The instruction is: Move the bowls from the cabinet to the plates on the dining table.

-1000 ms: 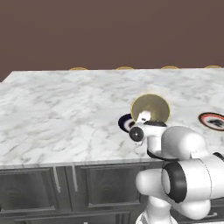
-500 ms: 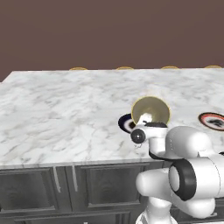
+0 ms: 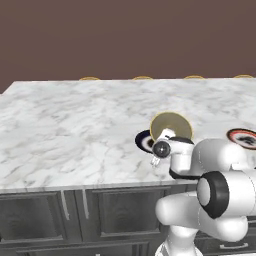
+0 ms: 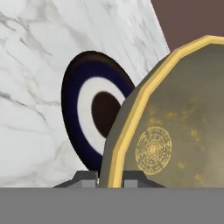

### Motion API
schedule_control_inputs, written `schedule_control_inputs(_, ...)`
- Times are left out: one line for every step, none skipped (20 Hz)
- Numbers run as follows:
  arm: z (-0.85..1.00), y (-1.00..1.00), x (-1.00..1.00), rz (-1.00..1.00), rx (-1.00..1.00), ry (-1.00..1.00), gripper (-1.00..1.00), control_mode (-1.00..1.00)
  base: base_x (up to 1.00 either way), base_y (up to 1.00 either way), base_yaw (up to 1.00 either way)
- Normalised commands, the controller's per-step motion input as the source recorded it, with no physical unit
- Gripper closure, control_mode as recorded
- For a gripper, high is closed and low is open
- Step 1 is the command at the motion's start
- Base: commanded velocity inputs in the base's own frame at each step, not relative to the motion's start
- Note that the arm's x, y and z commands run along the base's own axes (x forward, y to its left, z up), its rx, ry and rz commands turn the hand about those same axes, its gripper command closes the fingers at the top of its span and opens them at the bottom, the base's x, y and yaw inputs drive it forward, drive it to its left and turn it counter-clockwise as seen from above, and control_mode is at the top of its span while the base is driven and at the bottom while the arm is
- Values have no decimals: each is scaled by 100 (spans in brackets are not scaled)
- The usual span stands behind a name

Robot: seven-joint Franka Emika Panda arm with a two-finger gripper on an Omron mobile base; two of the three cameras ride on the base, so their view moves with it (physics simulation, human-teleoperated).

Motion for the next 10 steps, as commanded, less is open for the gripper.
schedule_control_inputs(0, 3, 9, 0, 3, 8, 100, -100, 0, 0, 0)
schedule_control_inputs(0, 1, 11, 0, 1, 8, 100, -100, 0, 0, 0)
schedule_control_inputs(0, 0, 14, 0, 0, 9, 100, -100, 0, 0, 0)
schedule_control_inputs(0, 0, 13, 0, 0, 9, 100, -100, 0, 0, 0)
schedule_control_inputs(0, 0, 15, 0, 0, 10, 100, -100, 0, 0, 0)
schedule_control_inputs(0, 0, 14, 0, 0, 10, 100, -100, 0, 0, 0)
schedule_control_inputs(0, 0, 12, 0, 0, 9, 100, -100, 0, 0, 0)
schedule_control_inputs(0, 0, 21, 0, -1, 10, 100, -100, 0, 0, 0)
schedule_control_inputs(0, 0, 24, 0, -1, 10, 100, -100, 0, 0, 0)
schedule_control_inputs(0, 0, 28, 0, -3, 11, 100, -100, 0, 0, 0)
